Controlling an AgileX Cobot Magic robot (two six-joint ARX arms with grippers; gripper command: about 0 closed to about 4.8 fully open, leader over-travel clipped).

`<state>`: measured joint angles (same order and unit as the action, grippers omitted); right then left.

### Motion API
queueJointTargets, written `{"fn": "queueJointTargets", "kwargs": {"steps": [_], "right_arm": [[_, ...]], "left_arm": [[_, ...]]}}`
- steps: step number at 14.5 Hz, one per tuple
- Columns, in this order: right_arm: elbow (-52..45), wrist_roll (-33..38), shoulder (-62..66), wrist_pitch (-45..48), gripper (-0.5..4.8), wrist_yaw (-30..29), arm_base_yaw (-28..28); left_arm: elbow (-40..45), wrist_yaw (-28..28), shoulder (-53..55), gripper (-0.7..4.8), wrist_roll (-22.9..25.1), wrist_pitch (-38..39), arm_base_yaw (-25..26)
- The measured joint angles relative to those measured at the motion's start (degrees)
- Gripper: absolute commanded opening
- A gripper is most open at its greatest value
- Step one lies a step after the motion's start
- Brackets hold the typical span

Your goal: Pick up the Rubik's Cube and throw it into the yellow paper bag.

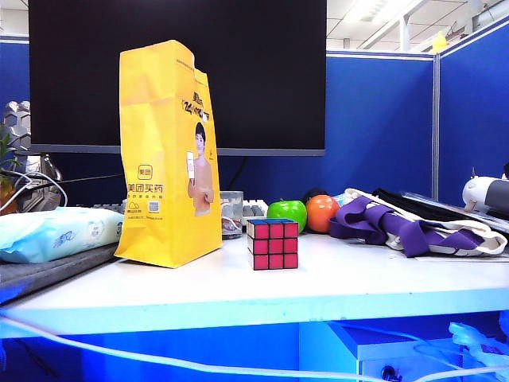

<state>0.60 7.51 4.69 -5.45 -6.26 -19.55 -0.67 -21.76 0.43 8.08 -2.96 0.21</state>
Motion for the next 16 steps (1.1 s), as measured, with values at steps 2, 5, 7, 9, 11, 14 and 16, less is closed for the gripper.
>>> {"fn": "queueJointTargets", "kwargs": {"steps": [2,5,7,9,11,14,16], "right_arm": [[0.0,0.0,0.0,0.0,0.0,0.0,0.02],[0.0,0.0,0.0,0.0,0.0,0.02,0.02],[0.0,0.17,0.0,0.46,-0.01,0.02,0.0],[0.0,2.4,0.0,5.75,-0.01,0.0,0.0],[0.02,4.07,0.0,14.19,-0.01,-2.14,0.0],[8.11,4.33,8.5,13.05,-0.01,-4.09,0.0],[14.03,4.33,18.38,14.12,-0.01,-4.04,0.02]], "left_arm": [[0.0,0.0,0.0,0.23,-0.02,0.0,0.0],[0.0,0.0,0.0,0.23,-2.91,0.66,0.0],[0.13,-1.25,0.0,0.23,-13.55,-4.83,0.0],[-0.26,-1.31,0.0,0.23,-17.55,-13.79,0.0],[-3.02,-1.31,0.07,0.23,-18.25,-11.96,0.0],[-20.02,-4.76,20.15,0.22,-14.4,-5.79,0.0],[-28.02,-10.19,34.97,0.22,-10.56,-3.34,0.0]]}}
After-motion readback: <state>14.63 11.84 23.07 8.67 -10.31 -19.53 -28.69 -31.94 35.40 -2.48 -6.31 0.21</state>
